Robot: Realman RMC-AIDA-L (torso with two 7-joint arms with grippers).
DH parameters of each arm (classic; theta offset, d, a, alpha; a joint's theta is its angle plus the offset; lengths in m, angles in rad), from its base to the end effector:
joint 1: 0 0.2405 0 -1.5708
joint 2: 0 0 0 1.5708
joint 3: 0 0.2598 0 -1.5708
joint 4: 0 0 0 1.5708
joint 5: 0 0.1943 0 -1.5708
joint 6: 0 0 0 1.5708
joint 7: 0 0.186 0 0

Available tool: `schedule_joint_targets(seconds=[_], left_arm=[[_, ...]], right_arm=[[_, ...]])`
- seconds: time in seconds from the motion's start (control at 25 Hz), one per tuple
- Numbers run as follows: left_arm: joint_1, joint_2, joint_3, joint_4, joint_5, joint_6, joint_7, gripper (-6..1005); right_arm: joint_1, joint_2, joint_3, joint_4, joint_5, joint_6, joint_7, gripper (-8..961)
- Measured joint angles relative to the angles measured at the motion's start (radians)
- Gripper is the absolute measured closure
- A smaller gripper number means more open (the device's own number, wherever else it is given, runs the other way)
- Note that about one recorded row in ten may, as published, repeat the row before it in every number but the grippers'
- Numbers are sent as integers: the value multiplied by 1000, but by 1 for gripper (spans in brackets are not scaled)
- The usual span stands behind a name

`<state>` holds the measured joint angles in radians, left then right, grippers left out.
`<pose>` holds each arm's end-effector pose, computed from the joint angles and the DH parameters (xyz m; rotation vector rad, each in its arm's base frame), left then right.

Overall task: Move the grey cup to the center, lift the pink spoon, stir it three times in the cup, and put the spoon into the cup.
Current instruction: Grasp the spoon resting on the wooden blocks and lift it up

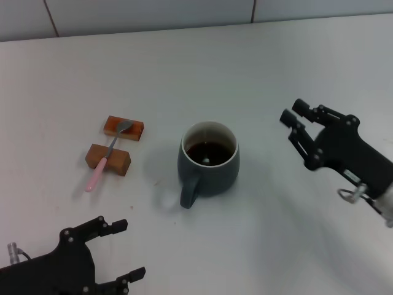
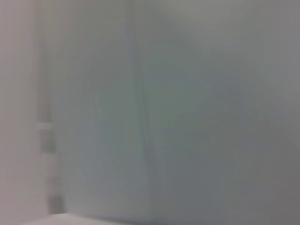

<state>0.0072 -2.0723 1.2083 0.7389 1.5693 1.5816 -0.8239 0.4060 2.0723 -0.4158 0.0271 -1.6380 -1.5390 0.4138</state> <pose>-0.2921 0.1851 -0.0648 -2.7090 -0.2484 -0.7277 0.2658 0.2911 -0.0605 -2.1261 0.3851 0.9924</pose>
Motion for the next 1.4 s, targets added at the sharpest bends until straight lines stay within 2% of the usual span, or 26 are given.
schedule_joint_targets(seconds=[0.08,0.12,0.16,0.24,0.32,0.48,0.68,0.72,0.76,0.8,0.88,1.0,1.12,1.4], left_arm=[[0,1,0,-3,-6,0,0,199],[-1,1,-1,-3,-7,0,0,199],[-2,1,-1,-3,-8,0,-1,199],[-3,1,0,-3,-15,0,-2,198],[-3,0,0,-6,-23,2,-4,198],[12,0,0,-21,-61,16,-6,198],[20,3,-8,-107,-185,52,-55,198],[14,4,-12,-167,-273,81,-132,198],[14,4,-12,-167,-273,81,-132,198],[-2,5,-16,-251,-365,97,-220,198],[-8,5,-20,-278,-381,100,-234,198],[-64,8,-100,-491,-462,136,-334,198],[-80,10,-131,-566,-465,135,-368,198],[-90,8,-161,-618,-469,84,-442,199]], right_arm=[[-19,-1,-70,-178,-107,-85,264,768],[-30,1,-140,-314,-209,-161,456,765],[-30,1,-140,-314,-209,-161,456,725],[-47,7,-178,-387,-274,-209,577,644],[-64,12,-182,-394,-287,-218,601,564],[-95,13,-182,-381,-289,-213,527,403],[-115,14,-175,-377,-285,-212,456,235],[-116,14,-175,-377,-285,-212,451,206],[-116,14,-175,-377,-285,-212,447,177],[-116,14,-175,-377,-285,-212,442,177],[-116,14,-175,-377,-285,-212,434,177],[-116,14,-175,-377,-286,-213,425,177],[-115,13,-176,-377,-287,-213,417,178],[-115,13,-178,-378,-287,-214,406,178]])
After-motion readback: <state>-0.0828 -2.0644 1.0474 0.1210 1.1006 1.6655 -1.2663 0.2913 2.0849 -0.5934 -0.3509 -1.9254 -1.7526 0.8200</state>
